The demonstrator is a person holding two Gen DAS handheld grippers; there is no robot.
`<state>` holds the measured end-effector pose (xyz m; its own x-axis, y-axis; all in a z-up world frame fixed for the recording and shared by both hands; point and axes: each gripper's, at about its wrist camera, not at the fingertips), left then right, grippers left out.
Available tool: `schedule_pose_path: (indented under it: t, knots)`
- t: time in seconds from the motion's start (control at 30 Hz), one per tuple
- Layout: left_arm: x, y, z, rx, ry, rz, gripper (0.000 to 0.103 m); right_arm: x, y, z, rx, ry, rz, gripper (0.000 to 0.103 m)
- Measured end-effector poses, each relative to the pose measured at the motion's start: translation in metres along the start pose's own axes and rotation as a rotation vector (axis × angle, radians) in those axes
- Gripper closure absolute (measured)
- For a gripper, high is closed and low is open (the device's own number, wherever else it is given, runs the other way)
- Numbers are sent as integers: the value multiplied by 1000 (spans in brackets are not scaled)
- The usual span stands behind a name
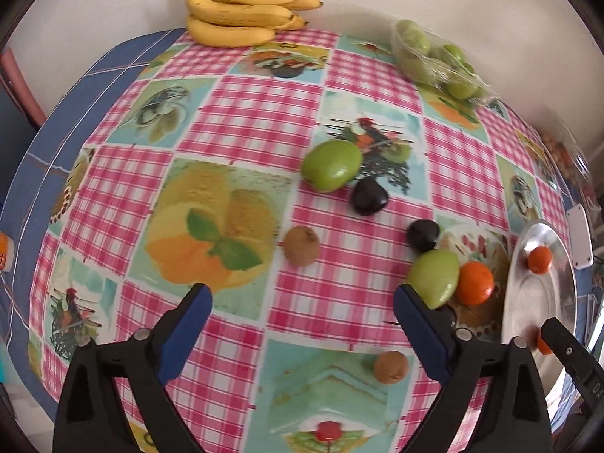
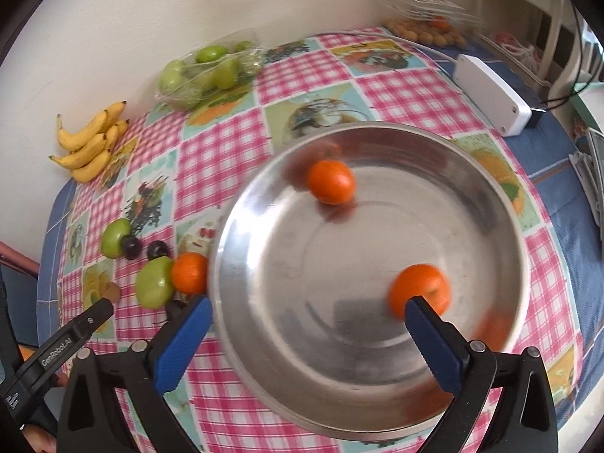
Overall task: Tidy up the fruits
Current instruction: 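Grasp a dark plum with the right tool while the left tool grasps a brown kiwi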
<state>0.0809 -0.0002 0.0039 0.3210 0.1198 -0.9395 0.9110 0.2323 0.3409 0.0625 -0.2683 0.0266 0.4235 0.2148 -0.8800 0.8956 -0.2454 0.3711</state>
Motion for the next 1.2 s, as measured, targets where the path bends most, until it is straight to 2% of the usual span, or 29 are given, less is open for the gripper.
schedule_pose_path:
  t: [0.2, 0.37, 0.43, 0.6, 0.77, 0.87, 0.97, 1.2]
  knots:
    - [0, 1, -23, -58, 2, 1, 4, 5, -7, -46, -91, 46, -5, 0]
    - [0, 2, -38, -101, 1, 5, 4, 18, -15, -75, -98, 113, -40, 0]
    - [-1, 3, -42, -111, 5, 11, 4, 22, -19, -85, -125, 112, -45, 1]
    - [1, 3, -51, -130, -6, -4, 4, 29, -24, -103, -194, 95, -53, 22]
    - [7, 4, -50, -125, -8, -36, 4, 49, -26, -104, -194, 78, -101, 47]
    - [10, 4, -48, -117, -18, -51, 4, 60, -26, -102, -188, 65, -121, 49]
    - [13, 3, -45, -103, -25, -65, 4, 68, -26, -100, -177, 60, -136, 56]
    - [17, 2, -41, -89, -35, -85, 4, 80, -26, -103, -176, 57, -148, 61]
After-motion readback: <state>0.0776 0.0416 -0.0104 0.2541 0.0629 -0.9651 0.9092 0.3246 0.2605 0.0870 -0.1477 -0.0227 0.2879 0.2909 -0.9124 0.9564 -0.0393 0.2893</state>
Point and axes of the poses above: each gripper's, at about its wrist camera, not at the fingertips, and x roughly the way its jaws point, z to its right, y to its top, and after that the axes turned 7 degrees about y, right-handed
